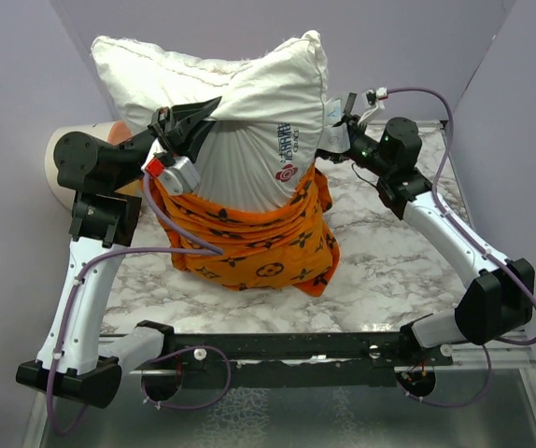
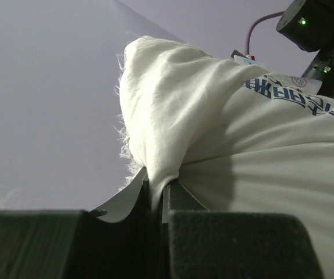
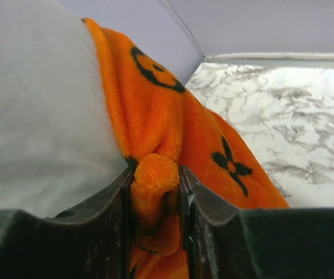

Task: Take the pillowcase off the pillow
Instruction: Remove the pillow from the pillowcase.

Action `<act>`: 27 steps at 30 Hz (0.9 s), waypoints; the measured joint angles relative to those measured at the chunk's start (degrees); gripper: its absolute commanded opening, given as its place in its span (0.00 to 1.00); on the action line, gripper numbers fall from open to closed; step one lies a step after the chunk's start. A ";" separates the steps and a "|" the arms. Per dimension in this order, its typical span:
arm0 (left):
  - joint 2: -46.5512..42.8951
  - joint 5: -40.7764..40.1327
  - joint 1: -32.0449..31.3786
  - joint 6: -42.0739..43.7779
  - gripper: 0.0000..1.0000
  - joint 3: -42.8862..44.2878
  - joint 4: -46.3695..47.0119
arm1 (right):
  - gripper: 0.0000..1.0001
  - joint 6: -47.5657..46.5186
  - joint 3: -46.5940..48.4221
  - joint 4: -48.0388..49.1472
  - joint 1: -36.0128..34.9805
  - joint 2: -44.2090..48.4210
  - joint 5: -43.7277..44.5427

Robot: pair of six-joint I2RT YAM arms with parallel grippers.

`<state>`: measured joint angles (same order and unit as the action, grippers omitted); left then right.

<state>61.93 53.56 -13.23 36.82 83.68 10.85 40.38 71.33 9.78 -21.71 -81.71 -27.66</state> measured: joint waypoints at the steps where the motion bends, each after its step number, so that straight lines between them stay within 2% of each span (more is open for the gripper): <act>1: 0.00 0.00 0.00 -0.02 0.00 0.00 0.02 | 0.26 0.15 -1.05 0.44 0.00 0.00 0.15; 11: 0.66 0.90 -0.02 0.22 0.00 0.00 0.48 | 0.12 1.40 -18.88 10.97 -0.09 0.52 4.09; 17: 2.56 1.01 -0.44 1.77 0.00 0.28 1.01 | 0.12 3.06 -32.79 18.03 -1.22 1.75 11.76; 20: 4.39 0.68 -0.79 3.15 0.00 1.31 0.52 | 0.18 3.58 -37.22 21.55 -1.51 3.15 15.65; 24: 7.19 -1.79 -0.87 6.10 0.00 4.15 -0.81 | 0.44 0.55 -36.89 21.97 -1.53 6.05 19.02; 27: 9.40 -5.70 -0.85 9.33 0.00 7.65 -2.47 | 0.56 -5.03 -31.80 19.50 -1.18 6.95 19.78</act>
<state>71.33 47.86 -14.09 46.15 91.33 8.38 35.35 39.53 29.28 -22.90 -74.76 -7.88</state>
